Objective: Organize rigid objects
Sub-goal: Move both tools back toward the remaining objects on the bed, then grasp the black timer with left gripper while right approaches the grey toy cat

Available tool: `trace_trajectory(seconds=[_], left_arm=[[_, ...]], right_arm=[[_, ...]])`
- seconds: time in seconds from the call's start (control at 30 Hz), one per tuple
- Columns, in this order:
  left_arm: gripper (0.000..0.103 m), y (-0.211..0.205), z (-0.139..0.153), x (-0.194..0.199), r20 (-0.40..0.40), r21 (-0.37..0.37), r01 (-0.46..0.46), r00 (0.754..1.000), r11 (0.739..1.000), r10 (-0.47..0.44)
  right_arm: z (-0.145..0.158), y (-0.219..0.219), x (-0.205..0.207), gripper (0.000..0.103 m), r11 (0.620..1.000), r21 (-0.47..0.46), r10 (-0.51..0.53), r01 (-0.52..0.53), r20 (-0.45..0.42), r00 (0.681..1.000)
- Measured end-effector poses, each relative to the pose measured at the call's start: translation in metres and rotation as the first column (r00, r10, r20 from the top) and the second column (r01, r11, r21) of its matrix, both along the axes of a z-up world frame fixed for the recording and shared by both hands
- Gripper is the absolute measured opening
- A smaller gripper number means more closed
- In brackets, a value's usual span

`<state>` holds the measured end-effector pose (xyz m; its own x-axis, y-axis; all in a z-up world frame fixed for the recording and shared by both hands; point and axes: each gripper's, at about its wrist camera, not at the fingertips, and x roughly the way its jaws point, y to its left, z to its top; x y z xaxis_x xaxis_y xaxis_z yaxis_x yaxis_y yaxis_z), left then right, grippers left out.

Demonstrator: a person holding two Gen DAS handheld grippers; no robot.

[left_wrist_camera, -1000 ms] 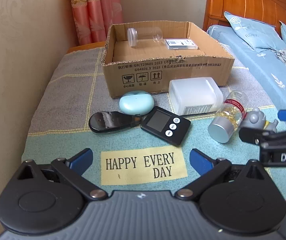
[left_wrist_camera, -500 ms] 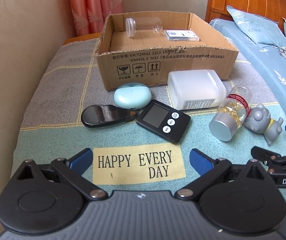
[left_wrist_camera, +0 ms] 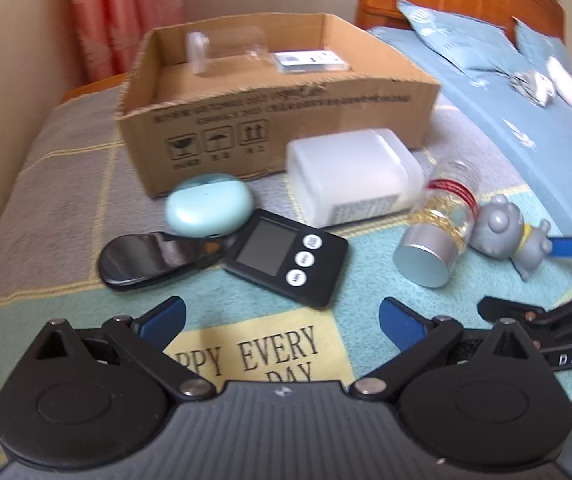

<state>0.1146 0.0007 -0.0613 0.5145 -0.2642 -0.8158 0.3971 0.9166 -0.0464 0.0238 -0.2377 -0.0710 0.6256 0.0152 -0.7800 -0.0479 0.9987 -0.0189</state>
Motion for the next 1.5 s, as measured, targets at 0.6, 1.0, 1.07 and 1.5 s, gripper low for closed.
trace_trajectory(seconds=[0.6,1.0,1.07,1.5], left_arm=[[0.102,-0.024,-0.013,0.034,-0.001,0.041,0.185,0.983,0.982,-0.185],[0.102,-0.031,-0.012,0.017,-0.022,0.032,0.277,0.961,0.960,-0.277],[0.100,-0.030,-0.013,0.020,-0.014,0.026,0.255,0.967,0.967,-0.254],[0.069,-0.026,-0.006,0.024,0.030,0.028,0.199,0.979,0.980,-0.200]], right_arm=[[0.000,-0.010,0.007,0.103,1.000,0.003,0.012,-0.012,0.015,1.000],[0.001,-0.010,0.008,0.103,1.000,0.001,0.011,-0.011,0.012,1.000],[0.001,-0.010,0.008,0.103,1.000,0.000,0.006,-0.006,0.012,1.000],[0.005,-0.007,0.000,0.103,1.000,0.000,0.023,-0.023,0.024,0.999]])
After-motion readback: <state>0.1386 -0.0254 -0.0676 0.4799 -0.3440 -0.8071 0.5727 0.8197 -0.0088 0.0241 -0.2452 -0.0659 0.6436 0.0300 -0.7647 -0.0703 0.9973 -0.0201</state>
